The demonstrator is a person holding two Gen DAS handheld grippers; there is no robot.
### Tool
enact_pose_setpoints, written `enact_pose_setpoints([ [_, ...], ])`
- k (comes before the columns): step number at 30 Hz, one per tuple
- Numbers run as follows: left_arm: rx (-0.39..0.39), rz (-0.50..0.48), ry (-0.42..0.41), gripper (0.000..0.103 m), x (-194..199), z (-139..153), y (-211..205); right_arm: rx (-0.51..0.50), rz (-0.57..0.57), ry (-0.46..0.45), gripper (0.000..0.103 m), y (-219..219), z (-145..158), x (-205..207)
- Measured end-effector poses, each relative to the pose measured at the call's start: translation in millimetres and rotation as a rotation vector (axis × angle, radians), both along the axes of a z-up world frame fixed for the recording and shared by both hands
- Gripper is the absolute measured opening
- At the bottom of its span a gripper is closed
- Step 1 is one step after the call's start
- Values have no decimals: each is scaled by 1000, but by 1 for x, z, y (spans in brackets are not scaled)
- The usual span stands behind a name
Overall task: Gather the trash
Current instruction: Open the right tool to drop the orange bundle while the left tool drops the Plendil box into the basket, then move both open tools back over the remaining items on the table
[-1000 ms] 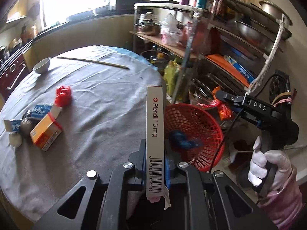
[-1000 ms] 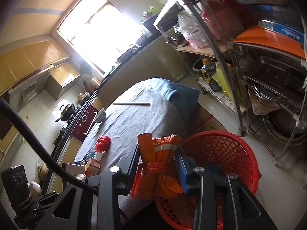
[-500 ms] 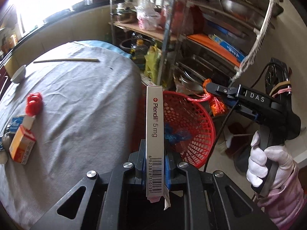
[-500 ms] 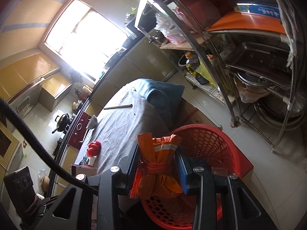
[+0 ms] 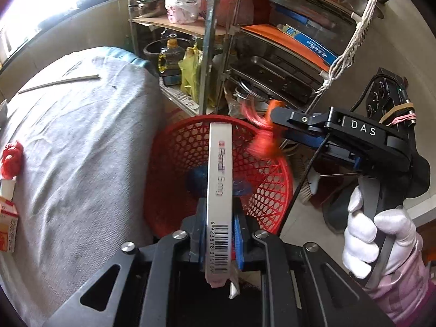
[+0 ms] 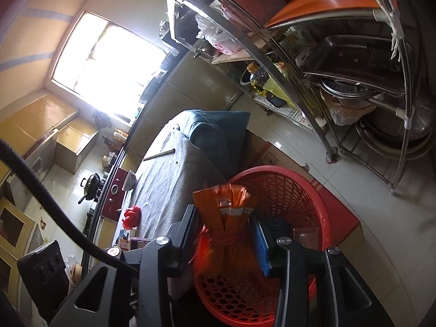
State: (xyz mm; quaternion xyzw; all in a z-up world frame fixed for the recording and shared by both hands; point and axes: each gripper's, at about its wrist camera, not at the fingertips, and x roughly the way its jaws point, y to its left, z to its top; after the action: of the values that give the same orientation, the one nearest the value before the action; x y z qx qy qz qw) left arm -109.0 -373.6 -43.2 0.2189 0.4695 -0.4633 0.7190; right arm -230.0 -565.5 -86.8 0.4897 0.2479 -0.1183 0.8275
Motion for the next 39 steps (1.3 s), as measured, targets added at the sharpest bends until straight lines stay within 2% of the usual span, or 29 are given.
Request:
enact_pose_setpoints([
  [1, -1, -4, -4, 20, 0, 0, -2, 7, 4, -10, 43, -1, -1, 1],
  [4, -6, 7, -16, 44, 0, 1, -1, 13, 3, -14, 44, -2, 0, 3],
  [5, -11, 13, -20, 48, 0, 2, 1, 15, 3, -19, 44, -2, 0, 3],
  [9, -20, 22, -42, 48, 0, 8, 12, 0, 6, -26, 46, -1, 5, 3],
  [13, -33, 40, -69, 54, -1, 15, 27, -6, 18, -30, 46, 4, 9, 7],
  [18, -63, 112, -102, 59, 5, 30, 60, -21, 61, -32, 47, 17, 17, 19],
  [24, -116, 273, -176, 65, 19, 52, 122, -40, 131, -29, 47, 41, 26, 37],
  [32, -174, 497, -176, 66, 44, 57, 208, -77, 246, -14, 47, 85, 39, 67],
  [39, -199, 629, -203, 66, 55, 57, 269, -127, 346, 1, 47, 125, 53, 93],
])
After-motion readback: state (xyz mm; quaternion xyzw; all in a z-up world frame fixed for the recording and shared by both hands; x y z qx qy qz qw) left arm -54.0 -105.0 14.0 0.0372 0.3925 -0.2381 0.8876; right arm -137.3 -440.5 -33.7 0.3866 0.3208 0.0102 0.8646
